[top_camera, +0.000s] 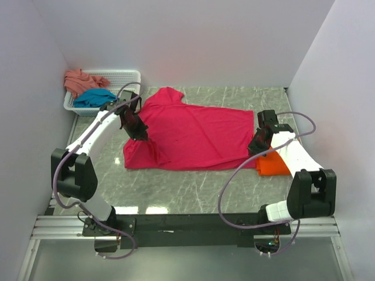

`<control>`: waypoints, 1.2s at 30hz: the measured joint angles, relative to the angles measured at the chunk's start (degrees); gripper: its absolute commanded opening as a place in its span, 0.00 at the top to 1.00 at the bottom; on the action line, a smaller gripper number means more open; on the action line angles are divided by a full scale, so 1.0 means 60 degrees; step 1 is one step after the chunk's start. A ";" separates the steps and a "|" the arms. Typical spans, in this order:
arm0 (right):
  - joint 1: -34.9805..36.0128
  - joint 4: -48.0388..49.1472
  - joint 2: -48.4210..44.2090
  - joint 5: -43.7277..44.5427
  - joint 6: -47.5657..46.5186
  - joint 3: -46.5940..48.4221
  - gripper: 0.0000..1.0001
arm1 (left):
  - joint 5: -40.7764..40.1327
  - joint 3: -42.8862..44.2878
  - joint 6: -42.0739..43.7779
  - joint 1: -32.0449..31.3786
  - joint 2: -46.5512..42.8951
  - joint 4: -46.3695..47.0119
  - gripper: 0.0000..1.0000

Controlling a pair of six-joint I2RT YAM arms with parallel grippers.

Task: Fold and stack the t-shirts
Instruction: Fold the tshirt

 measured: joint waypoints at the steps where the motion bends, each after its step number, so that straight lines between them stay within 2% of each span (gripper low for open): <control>1: -0.0036 -0.0011 0.0127 0.0000 -0.0044 0.0113 1.00 | -0.0051 0.0153 0.0004 0.0004 0.0120 0.0018 0.99; 6: -0.0229 -0.0022 0.0696 -0.0058 -0.0270 0.0572 1.00 | -0.0390 0.1322 0.0007 0.0018 0.0783 0.0018 0.99; 20: -0.0444 0.0073 0.2262 -0.0251 -0.0718 0.1749 1.00 | -0.1071 0.3308 0.0025 0.0102 0.2528 0.0331 0.99; 28: -0.0444 0.0157 0.3151 -0.0248 -0.0987 0.2484 1.00 | -0.0823 0.4932 0.1417 0.0204 0.4095 0.0962 0.99; 29: -0.0444 0.0171 0.3271 -0.0251 -0.1013 0.2583 1.00 | -0.0678 0.5162 0.1672 0.0215 0.4339 0.1053 0.94; 31: -0.0444 0.0200 0.3508 -0.0251 -0.1075 0.2805 1.00 | -0.0419 0.5825 0.2295 0.0215 0.5020 0.1093 0.91; 33: -0.0444 0.0244 0.3752 -0.0259 -0.1137 0.2976 0.96 | -0.0288 0.6579 0.2867 0.0215 0.5719 0.1071 0.68; 35: -0.0444 0.0284 0.3952 -0.0251 -0.1155 0.3089 0.84 | -0.0302 0.7275 0.3271 0.0215 0.6335 0.1016 0.37; 36: -0.0444 0.0284 0.4025 -0.0237 -0.1169 0.3126 0.77 | -0.0350 0.7493 0.3432 0.0219 0.6539 0.0965 0.31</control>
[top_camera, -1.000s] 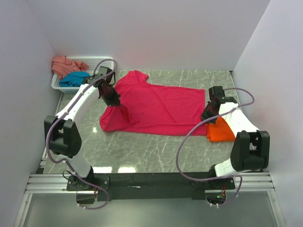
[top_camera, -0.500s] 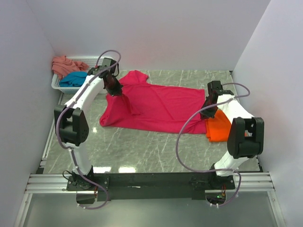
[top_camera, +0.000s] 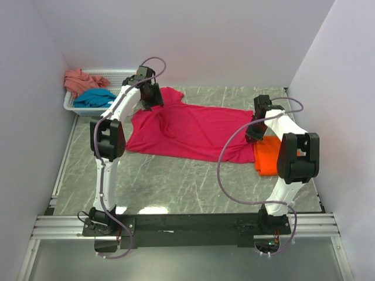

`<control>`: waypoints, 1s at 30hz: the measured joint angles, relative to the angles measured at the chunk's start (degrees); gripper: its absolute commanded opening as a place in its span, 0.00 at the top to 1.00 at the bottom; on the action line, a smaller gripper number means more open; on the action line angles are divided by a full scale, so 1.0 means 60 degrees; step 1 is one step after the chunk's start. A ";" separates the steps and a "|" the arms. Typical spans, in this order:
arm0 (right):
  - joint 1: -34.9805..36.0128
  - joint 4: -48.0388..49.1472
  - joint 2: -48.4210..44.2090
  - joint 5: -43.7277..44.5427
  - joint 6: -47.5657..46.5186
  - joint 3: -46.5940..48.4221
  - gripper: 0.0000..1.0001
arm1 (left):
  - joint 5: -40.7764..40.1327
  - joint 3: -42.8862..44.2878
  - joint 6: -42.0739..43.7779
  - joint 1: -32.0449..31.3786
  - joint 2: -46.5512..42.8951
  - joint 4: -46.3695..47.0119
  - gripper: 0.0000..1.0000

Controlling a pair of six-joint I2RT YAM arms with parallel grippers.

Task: Fold and stack the t-shirts
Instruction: Fold the tshirt

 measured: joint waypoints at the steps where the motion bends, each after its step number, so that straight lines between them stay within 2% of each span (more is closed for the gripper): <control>1: 0.0000 -0.0018 0.0051 0.0055 -0.0022 0.0047 0.61 | -0.0051 0.0186 0.0098 0.0000 0.0171 -0.0055 0.23; 2: 0.0000 -0.0015 0.0073 0.0109 -0.0007 0.0095 0.55 | -0.0098 0.0284 0.0200 0.0000 0.0244 -0.0087 0.10; 4: 0.0000 -0.0026 0.0084 0.0229 -0.0018 0.0186 0.43 | -0.0124 0.0302 0.0328 0.0007 0.0270 -0.0120 0.01; 6: 0.0000 0.0004 0.0076 0.0324 -0.0062 0.0284 0.36 | -0.0109 0.0262 0.0401 0.0018 0.0215 -0.0076 0.01; 8: 0.0004 0.0033 0.0011 0.0339 -0.0120 0.0284 0.33 | -0.0109 -0.0080 0.0404 0.0025 -0.0018 0.0124 0.01; 12: 0.0146 0.0153 -0.0357 0.0335 -0.0273 0.0117 0.33 | -0.0106 -0.1694 0.0328 0.0033 -0.1115 0.0539 0.01; 19: 0.1067 0.0707 -0.1089 0.0069 -0.0321 -0.0852 0.32 | -0.0025 -0.4867 -0.0142 0.0033 -0.3144 0.1381 0.01; 30: 0.1596 0.1399 -0.0656 -0.0306 -0.0532 -0.1406 0.32 | -0.0229 -0.7639 -0.0882 0.0113 -0.3340 0.2488 0.01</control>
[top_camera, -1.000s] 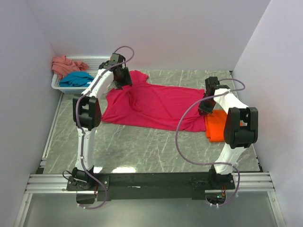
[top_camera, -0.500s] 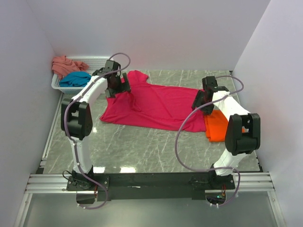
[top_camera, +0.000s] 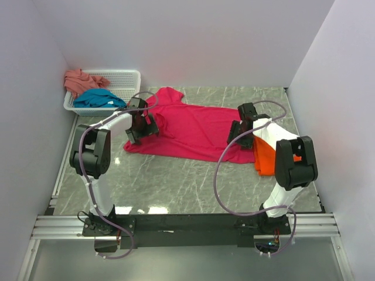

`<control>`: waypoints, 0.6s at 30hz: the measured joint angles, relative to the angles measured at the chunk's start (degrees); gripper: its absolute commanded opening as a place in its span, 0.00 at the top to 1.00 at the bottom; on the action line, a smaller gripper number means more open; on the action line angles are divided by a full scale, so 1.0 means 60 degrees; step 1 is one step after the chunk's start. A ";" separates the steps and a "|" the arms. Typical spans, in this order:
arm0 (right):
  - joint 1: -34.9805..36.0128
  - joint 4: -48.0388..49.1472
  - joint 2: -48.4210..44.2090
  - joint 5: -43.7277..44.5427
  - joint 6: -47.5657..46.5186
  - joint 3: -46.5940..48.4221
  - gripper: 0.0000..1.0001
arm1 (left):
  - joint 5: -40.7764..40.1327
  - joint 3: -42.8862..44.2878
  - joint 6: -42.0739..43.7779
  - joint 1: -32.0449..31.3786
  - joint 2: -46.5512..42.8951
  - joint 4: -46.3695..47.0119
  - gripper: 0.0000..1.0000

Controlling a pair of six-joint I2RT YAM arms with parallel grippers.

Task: Fold and stack the t-shirts
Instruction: Fold the tshirt

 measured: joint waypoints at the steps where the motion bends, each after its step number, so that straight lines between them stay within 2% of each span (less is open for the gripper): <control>1: 0.0000 0.0047 0.0051 -0.0011 -0.0036 -0.0076 0.32 | -0.0022 -0.0062 -0.0117 0.0025 -0.0033 0.0095 0.01; 6: 0.0025 0.0160 0.0324 -0.0036 -0.0317 -0.0397 0.31 | -0.0186 -0.0579 -0.0634 0.0270 -0.0335 0.0667 0.00; 10: 0.0058 0.0390 0.0226 -0.0335 -0.0463 -0.0834 0.31 | -0.0725 -0.1745 -0.1126 0.0459 -0.1257 0.0903 0.01; 18: 0.0521 0.1024 -0.0958 -0.0739 -0.0270 -0.2288 0.30 | -0.1417 -0.4237 -0.2160 0.0506 -0.3515 -0.0117 0.01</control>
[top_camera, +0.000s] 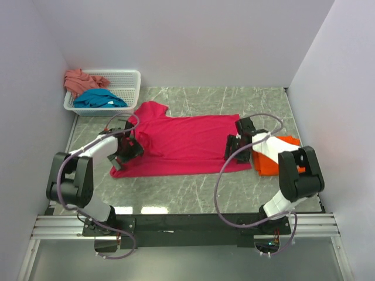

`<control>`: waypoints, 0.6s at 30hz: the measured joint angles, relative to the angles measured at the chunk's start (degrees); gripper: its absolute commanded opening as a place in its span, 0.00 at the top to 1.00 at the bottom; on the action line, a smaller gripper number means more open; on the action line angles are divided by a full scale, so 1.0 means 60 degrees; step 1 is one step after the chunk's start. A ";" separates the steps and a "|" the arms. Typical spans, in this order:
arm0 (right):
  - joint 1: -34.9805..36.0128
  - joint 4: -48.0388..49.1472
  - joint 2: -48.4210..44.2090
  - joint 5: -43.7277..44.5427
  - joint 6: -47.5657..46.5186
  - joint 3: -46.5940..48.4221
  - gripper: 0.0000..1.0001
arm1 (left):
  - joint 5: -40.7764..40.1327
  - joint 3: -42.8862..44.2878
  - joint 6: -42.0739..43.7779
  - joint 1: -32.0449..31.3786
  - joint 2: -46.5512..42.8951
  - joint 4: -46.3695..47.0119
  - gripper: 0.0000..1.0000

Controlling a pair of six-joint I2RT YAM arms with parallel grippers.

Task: Fold and stack the t-shirts
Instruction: Fold the tshirt

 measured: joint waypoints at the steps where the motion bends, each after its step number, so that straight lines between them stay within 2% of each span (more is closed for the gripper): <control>1: 0.0106 0.0044 -0.0291 -0.0029 0.0098 -0.0299 0.30 | -0.0124 -0.0270 -0.0168 0.0000 -0.0306 -0.0273 0.01; 10: 0.0608 -0.0739 -0.2514 -0.0237 0.0805 -0.2189 0.27 | -0.0761 -0.1381 -0.1333 0.0029 -0.2761 -0.2506 0.01; 14: 0.0623 -0.1443 -0.2834 -0.0095 0.0747 -0.1843 0.26 | -0.0408 -0.1104 -0.1158 0.0022 -0.3650 -0.2612 0.01; 18: 0.0623 -0.1555 -0.3082 -0.0113 0.0707 -0.0976 0.25 | 0.0062 -0.0342 -0.0718 -0.0204 -0.3716 -0.2153 0.01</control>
